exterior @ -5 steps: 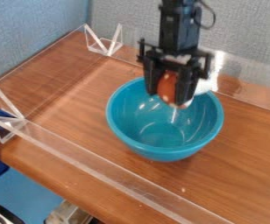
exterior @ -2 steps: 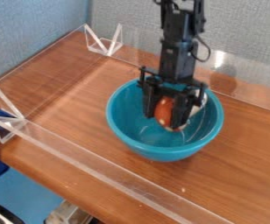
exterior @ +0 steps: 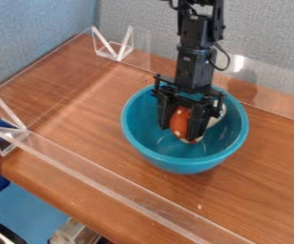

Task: Put the mushroom in the blue bowl

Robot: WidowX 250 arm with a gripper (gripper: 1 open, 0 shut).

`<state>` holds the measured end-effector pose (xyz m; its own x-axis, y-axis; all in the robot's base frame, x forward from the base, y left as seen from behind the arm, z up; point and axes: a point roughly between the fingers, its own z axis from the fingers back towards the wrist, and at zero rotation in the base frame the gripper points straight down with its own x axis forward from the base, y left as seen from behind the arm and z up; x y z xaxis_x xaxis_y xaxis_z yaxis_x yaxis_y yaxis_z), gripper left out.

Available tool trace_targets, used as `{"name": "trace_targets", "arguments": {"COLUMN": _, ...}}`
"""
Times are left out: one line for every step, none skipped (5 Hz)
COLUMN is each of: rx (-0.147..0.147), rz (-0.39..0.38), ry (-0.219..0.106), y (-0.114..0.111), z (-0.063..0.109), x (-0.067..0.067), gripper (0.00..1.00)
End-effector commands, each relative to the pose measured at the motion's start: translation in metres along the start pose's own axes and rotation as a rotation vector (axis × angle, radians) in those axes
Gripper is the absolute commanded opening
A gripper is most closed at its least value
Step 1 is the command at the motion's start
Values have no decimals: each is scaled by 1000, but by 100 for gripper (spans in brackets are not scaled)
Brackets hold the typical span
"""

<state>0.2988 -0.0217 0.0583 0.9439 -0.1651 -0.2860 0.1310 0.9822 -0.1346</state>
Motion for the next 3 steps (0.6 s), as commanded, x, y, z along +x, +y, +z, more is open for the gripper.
{"name": "trace_targets", "arguments": {"rx": 13, "rz": 1, "ry": -58, "y": 3, "z": 14, "x": 6, "gripper": 100}}
{"name": "trace_targets", "arguments": {"rx": 16, "rz": 6, "ry": -59, "y": 3, "z": 15, "x": 6, "gripper": 100}}
{"name": "trace_targets", "arguments": {"rx": 20, "rz": 12, "ry": -64, "y": 3, "z": 19, "x": 5, "gripper": 100}}
